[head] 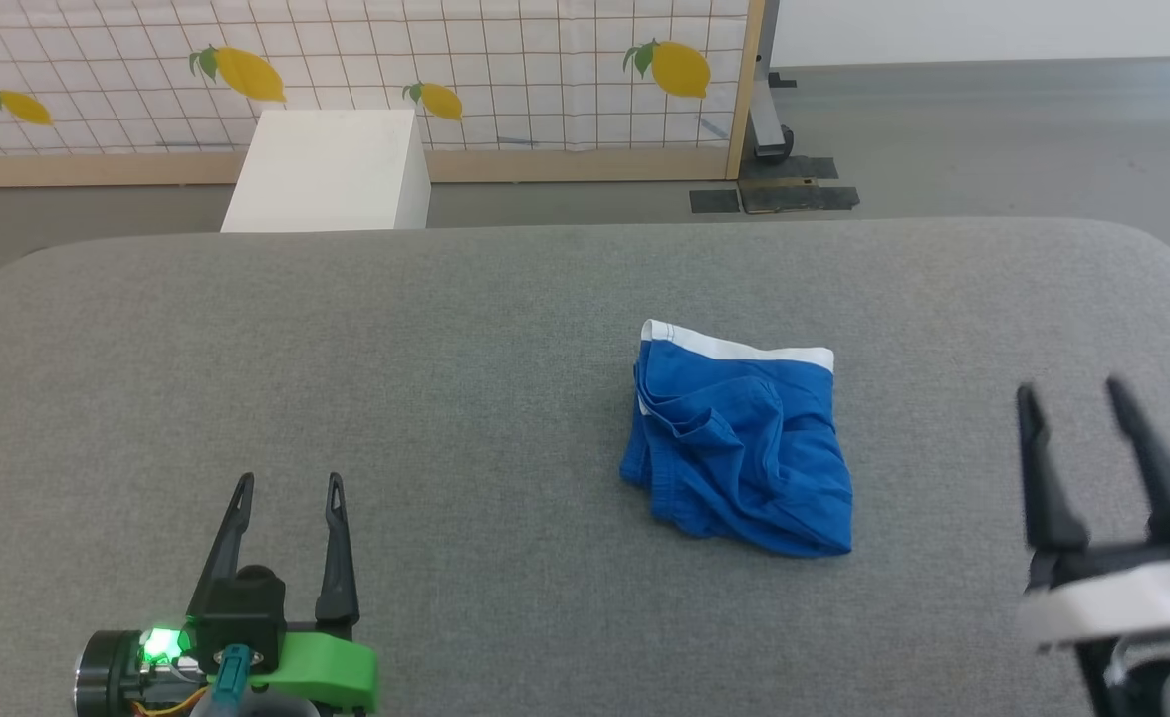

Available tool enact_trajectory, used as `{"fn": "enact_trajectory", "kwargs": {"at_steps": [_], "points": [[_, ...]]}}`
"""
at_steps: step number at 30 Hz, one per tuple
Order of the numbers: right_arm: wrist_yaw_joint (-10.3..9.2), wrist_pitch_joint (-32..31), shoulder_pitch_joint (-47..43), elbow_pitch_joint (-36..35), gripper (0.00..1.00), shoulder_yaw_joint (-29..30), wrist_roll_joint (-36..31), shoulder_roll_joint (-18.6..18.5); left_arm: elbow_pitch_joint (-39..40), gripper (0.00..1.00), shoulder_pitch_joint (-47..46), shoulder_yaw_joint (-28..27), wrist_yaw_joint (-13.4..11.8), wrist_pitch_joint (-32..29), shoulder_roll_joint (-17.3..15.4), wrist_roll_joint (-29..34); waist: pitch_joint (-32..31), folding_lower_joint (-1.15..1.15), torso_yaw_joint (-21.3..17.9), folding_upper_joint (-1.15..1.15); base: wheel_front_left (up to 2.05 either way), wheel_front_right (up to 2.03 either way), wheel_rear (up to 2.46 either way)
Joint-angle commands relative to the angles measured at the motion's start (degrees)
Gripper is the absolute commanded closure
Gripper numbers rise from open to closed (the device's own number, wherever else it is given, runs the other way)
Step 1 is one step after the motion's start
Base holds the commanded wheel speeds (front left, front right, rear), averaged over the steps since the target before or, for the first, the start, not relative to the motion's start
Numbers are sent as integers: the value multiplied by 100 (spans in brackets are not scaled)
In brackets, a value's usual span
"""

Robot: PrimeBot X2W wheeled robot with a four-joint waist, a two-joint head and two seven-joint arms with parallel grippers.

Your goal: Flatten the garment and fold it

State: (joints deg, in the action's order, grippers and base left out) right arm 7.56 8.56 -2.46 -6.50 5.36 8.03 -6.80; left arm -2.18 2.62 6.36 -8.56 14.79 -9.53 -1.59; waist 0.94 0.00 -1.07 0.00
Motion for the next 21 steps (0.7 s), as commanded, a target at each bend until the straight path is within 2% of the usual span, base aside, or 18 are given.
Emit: {"fn": "enact_trajectory", "kwargs": {"at_steps": [1,5,10,17,21], "points": [[-8,-22,281,-86,0,21,49,-114,13,0,50,-13,32,21,-13,-2,20,0,0,0,0,0,0],[-8,-396,920,-43,0,-55,223,-516,7,0,-30,-7,44,21,-8,5,92,0,24,0,0,0,0],[-8,-1520,1656,400,0,-635,782,-1193,2,0,-153,33,63,21,42,9,204,0,129,0,0,0,0],[-8,-3529,2429,867,0,-2208,1927,-2278,29,0,-230,33,63,21,92,4,385,0,302,0,0,0,0],[-8,-4601,2914,1129,0,-3030,2807,-2891,55,0,-321,43,78,21,123,5,559,0,452,0,0,0,0]]}}
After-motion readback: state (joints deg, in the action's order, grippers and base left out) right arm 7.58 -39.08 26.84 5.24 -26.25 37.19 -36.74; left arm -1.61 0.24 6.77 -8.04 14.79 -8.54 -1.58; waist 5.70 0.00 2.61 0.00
